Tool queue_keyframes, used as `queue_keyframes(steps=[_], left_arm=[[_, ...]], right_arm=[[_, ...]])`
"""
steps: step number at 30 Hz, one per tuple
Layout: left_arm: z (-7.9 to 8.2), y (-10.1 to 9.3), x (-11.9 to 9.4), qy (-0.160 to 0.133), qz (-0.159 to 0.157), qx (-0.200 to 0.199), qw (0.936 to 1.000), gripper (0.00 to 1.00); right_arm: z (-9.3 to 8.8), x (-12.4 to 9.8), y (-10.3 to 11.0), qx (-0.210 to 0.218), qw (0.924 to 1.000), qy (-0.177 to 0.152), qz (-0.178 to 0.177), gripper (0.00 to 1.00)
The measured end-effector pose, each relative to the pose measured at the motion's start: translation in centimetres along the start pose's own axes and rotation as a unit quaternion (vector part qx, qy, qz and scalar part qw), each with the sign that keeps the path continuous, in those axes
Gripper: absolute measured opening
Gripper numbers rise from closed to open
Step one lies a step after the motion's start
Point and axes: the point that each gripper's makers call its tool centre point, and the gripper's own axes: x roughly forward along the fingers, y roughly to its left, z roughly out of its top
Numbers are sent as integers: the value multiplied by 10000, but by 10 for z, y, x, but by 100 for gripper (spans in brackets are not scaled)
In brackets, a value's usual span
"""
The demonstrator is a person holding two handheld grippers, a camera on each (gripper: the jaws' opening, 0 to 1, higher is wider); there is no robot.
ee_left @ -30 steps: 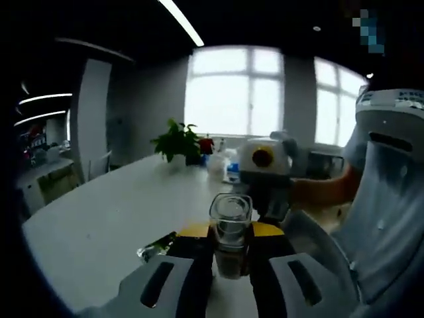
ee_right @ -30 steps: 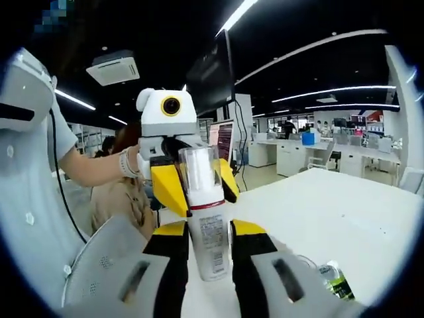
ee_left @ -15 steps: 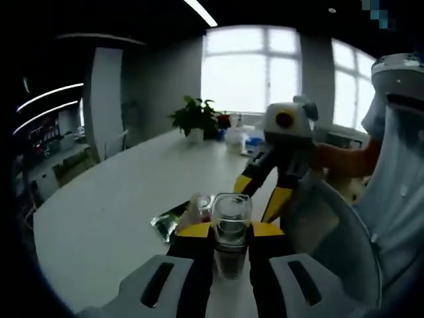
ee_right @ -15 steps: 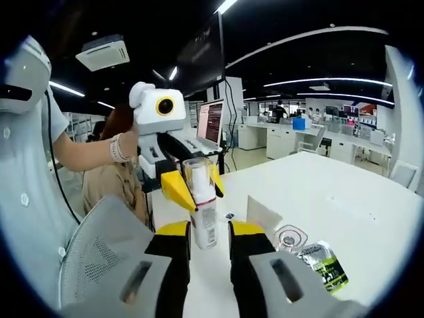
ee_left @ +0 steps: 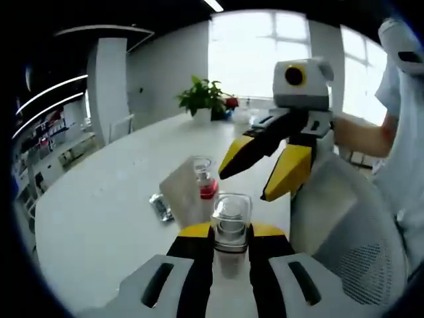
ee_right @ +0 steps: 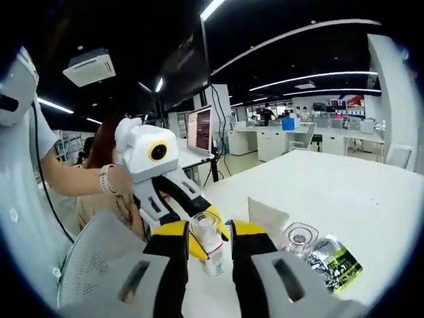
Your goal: Arrange the skincare products in the storage area until every visible bottle or jar stands upright without overlapping.
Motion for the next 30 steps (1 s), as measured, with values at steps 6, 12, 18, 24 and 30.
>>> queue_keyframes(steps=[6, 12, 18, 24, 30], left_arm=[[-2, -14, 12, -42, 29, 66, 10000, 15], [-9, -14, 16, -57, 60, 49, 10000, 15], [-16, -10, 19, -143, 100, 12, 9998, 15], [-28, 0, 27, -108, 176, 142, 9997, 15], [-40, 2, 34, -52, 123, 95, 9999, 15]], right_arm=[[-11, 14, 1, 56, 9999, 63, -137, 25], [-22, 25, -1, -54, 9995, 234, -223, 22], [-29, 30, -4, -117, 9990, 341, -256, 21], [-42, 36, -11, -219, 9976, 516, -402, 20], [-55, 39, -13, -242, 9963, 679, -466, 20]])
